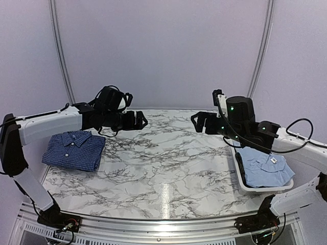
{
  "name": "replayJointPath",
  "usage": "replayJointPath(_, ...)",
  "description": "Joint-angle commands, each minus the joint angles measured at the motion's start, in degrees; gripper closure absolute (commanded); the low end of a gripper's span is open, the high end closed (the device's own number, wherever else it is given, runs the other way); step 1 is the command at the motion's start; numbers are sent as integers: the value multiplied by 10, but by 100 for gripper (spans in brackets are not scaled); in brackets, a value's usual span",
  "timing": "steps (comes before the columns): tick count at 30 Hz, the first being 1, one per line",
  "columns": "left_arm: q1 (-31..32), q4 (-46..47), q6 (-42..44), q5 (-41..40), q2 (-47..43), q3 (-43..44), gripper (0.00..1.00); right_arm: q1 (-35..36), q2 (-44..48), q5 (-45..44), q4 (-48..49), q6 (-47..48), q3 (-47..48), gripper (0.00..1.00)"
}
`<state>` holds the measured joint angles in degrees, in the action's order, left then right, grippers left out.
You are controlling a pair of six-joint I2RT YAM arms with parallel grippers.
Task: Fold and stack the long sleeve shirts
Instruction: Reset both arms
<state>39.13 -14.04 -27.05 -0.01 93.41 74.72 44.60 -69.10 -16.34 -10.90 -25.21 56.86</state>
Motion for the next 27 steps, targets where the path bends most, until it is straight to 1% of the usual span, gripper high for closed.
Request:
replayJointPath(1, 5, 44, 20, -12, -60, -24, 1, -3, 41, -41, -13, 20, 11, 2)
replayJointPath(8, 5, 48, 52, -36, -108, -44, 1, -4, 54, -98, -58, 14, 43, 1)
replayJointPath(14, 4, 49, 35, -36, -105, -43, 1, -3, 71, -147, -57, -14, 21, 2)
replayJointPath(16, 4, 50, 35, -36, -101, -40, 1, -4, 77, -123, -49, 17, 13, 1)
replayJointPath(21, 4, 52, 36, -48, -101, -39, 1, -4, 98, -136, -15, 3, -24, 1)
replayJointPath(24, 4, 54, 37, -55, -105, -43, 1, -4, 100, -122, -13, 13, -25, 1)
replayJointPath(27, 4, 58, 37, -60, -110, -48, 1, -4, 105, -132, 0, 17, -33, 1)
